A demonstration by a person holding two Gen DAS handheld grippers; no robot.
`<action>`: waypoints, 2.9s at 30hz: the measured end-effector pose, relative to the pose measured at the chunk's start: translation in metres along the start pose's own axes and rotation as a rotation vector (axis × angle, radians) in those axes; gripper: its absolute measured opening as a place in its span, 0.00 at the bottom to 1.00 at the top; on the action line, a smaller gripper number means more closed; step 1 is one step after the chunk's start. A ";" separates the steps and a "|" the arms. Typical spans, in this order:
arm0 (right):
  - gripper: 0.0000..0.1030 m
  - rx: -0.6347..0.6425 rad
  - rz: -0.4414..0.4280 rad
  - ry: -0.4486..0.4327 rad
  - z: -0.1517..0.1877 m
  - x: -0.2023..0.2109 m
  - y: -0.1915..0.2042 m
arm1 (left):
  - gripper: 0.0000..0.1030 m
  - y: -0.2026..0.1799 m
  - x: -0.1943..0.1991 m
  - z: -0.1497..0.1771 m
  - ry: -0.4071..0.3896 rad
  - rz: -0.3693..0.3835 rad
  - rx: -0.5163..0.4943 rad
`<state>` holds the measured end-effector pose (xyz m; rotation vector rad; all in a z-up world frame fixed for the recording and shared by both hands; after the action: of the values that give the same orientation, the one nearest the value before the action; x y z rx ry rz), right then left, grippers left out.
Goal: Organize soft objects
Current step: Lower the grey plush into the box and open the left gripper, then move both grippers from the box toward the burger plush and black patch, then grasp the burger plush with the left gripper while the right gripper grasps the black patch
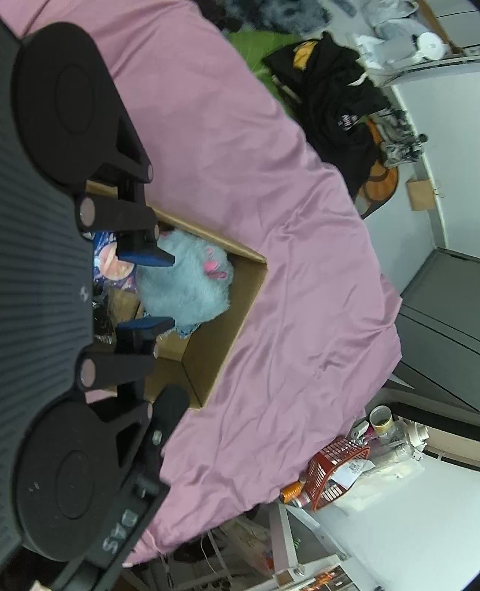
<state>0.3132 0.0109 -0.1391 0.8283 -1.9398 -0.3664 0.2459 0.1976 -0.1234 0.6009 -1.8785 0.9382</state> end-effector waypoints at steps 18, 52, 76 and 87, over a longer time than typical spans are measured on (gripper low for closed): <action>0.86 0.051 0.110 -0.180 0.007 0.128 -0.056 | 0.77 -0.044 0.052 0.051 -0.118 0.055 -0.084; 1.00 -0.049 0.252 -0.244 0.056 0.189 -0.164 | 0.89 -0.115 0.033 0.133 -0.065 0.100 -0.201; 0.75 -0.262 0.239 -0.118 0.046 0.110 -0.237 | 0.63 -0.147 -0.087 0.133 0.138 0.085 -0.130; 0.66 -0.302 0.173 -0.045 0.043 0.072 -0.259 | 0.59 -0.157 -0.137 0.131 0.226 0.049 -0.088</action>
<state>0.3569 -0.2296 -0.2591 0.4571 -1.9196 -0.5601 0.3540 0.0017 -0.2262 0.3806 -1.7279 0.9108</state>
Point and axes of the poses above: each gripper's, at about its wrist camera, not at the fingertips, and x roughly against the way its jaws point, y to its left, z to its underside, the point moved 1 cm from there along -x, roughly the way its jaws point, and after that the axes turned 15 degrees about x, right-handed, at the moved point
